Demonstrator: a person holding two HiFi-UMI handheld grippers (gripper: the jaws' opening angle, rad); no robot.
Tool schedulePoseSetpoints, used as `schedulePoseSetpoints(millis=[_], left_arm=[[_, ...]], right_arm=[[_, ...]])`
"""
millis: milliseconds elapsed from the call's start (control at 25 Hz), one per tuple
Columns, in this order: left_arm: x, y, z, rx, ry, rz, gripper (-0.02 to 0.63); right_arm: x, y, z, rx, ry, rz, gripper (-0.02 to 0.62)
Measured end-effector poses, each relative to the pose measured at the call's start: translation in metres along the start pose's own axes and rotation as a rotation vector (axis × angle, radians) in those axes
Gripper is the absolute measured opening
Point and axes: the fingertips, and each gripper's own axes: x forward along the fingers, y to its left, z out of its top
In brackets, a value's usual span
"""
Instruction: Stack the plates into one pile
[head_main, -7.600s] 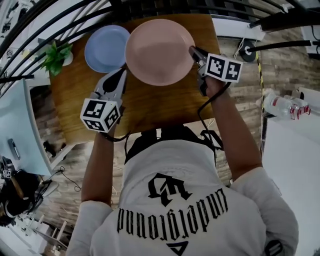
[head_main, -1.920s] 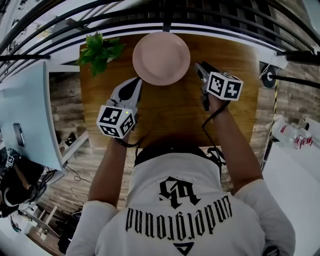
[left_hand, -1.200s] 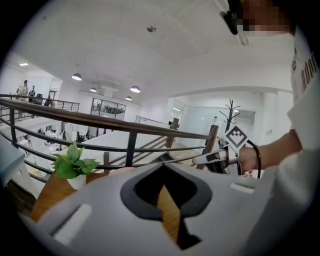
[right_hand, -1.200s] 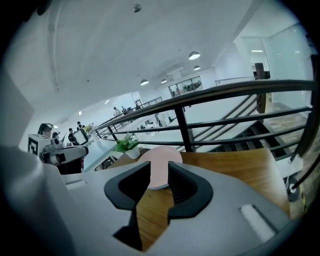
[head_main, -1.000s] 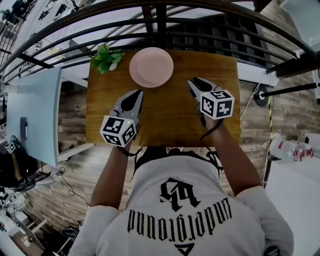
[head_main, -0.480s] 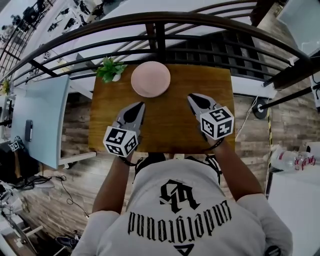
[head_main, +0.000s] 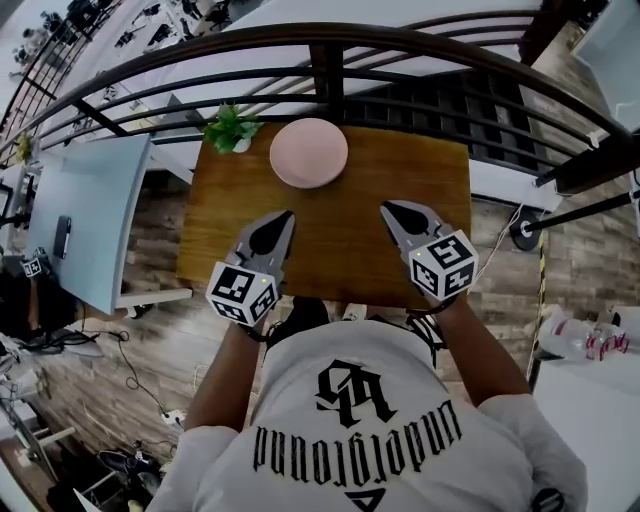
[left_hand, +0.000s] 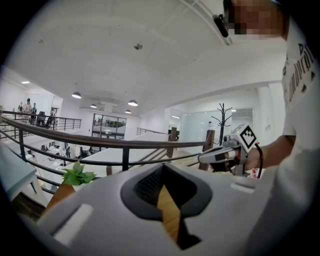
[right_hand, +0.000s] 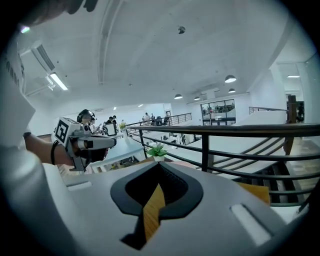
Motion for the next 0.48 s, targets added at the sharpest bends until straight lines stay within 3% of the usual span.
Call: schedulePoseSetpoints(millis=[280, 480], left_arm=[[-0.018, 0.004, -0.019, 0.010, 0.048, 0.017, 0.046], [-0.031, -0.001, -0.019, 0.028, 0.048, -0.027, 0.046]], right_arm=[[-0.009, 0.012, -0.011, -0.031, -0.003, 0.021, 0.003], [-0.020, 0.028, -0.014, -0.049, -0.025, 0.004, 0.003]])
